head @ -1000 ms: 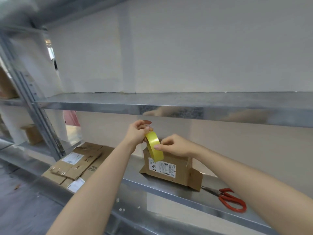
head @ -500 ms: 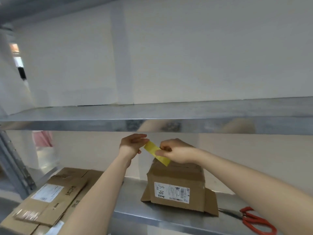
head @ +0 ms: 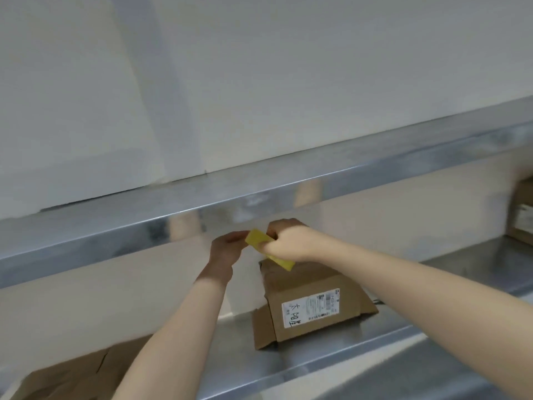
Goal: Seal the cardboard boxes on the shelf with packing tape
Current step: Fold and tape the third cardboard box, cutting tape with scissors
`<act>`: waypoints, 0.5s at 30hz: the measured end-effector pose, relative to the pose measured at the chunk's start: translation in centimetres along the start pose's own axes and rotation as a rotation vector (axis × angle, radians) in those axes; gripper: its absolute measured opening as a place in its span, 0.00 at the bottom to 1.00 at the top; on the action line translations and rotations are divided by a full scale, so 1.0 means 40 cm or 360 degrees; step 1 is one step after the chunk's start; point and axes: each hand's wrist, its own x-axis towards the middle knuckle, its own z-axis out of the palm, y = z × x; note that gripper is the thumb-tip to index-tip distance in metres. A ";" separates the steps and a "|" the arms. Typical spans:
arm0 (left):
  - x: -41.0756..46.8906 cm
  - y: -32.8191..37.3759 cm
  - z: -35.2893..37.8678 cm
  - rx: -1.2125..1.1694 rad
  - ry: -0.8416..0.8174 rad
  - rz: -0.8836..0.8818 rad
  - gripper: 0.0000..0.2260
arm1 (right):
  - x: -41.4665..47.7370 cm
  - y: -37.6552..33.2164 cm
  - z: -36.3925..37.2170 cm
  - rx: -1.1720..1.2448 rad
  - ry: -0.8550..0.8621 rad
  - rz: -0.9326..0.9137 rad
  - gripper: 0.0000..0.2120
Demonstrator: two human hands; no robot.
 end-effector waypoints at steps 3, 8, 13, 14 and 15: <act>0.001 -0.005 -0.022 -0.0072 0.0027 -0.0065 0.11 | -0.029 -0.046 -0.007 -0.0175 -0.0038 0.0033 0.19; 0.002 -0.028 -0.045 -0.0001 -0.0032 0.0025 0.10 | -0.072 -0.074 0.034 -0.0094 -0.0006 0.0223 0.18; -0.012 -0.072 -0.031 -0.0030 -0.0233 0.0055 0.10 | -0.108 -0.084 0.077 0.0170 0.0023 0.0546 0.17; -0.010 -0.069 -0.029 -0.0035 -0.0280 0.0071 0.09 | -0.114 -0.090 0.076 0.0257 0.0039 0.0626 0.17; -0.005 -0.068 -0.030 -0.0015 -0.0314 0.0087 0.08 | -0.125 -0.100 0.074 0.0321 0.0030 0.0700 0.17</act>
